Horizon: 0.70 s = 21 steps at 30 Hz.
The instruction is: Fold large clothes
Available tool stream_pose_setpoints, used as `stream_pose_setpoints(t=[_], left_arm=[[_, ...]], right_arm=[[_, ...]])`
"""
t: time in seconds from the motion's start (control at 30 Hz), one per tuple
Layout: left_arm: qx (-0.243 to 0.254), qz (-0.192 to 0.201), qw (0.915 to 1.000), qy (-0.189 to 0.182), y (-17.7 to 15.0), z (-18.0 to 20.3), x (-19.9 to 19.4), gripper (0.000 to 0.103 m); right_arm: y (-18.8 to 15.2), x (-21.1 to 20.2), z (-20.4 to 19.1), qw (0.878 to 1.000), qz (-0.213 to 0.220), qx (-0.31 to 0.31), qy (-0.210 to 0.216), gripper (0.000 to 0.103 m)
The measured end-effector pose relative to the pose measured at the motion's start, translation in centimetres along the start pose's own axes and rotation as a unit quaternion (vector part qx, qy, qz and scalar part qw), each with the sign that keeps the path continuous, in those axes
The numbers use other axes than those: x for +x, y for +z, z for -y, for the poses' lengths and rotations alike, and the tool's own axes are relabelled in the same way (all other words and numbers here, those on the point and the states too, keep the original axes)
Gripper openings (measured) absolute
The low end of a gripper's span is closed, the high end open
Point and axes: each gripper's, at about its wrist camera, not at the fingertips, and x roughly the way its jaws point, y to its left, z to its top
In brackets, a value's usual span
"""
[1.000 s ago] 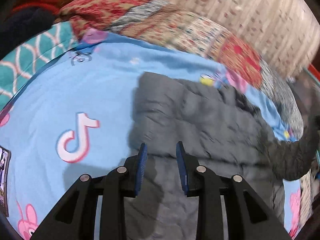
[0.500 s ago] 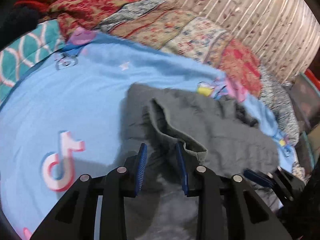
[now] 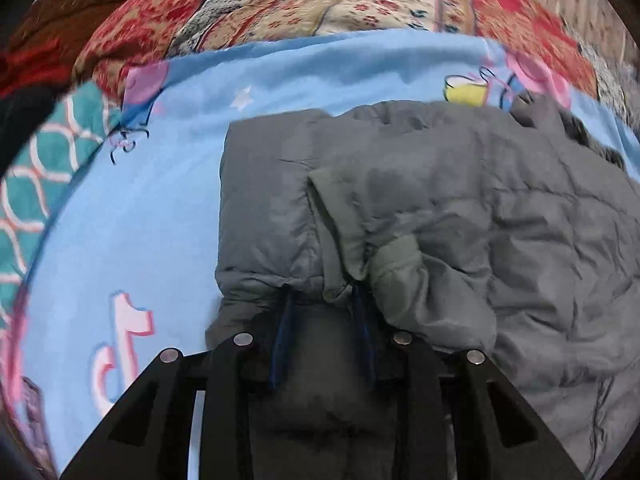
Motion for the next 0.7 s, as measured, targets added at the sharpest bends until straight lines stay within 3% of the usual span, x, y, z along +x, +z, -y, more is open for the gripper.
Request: stream_pose_setpoints(t=[0.07,0.17,0.3,0.5,0.7], left_arm=[[-0.016,0.003,0.9994,-0.03,0.2,-1.1,-2.3,0.047],[-0.036,0.04,0.9965,-0.064,-0.4,-3.0,-7.2,0.047],[-0.053,0.074,0.9908,-0.1,-3.2,-5.2,-12.9,0.047],[-0.029,0.081,0.9934,-0.076,-9.5,-7.0,-17.6,0.048],[-0.029,0.058,0.9966,-0.051,-15.9,-10.8,-20.4,0.048]], right_arm=[[-0.1,-1.7,-0.4,1.0,0.012,-0.015,-0.008,0.057],[-1.5,-5.8,-1.3,0.996,0.033,-0.056,-0.054,0.057],[-5.1,-10.9,-1.5,0.995,0.033,-0.051,-0.077,0.057],[-11.7,-15.9,-1.6,0.997,0.025,-0.025,-0.075,0.057],[-17.1,-18.6,-2.0,0.996,0.021,-0.018,-0.086,0.057]])
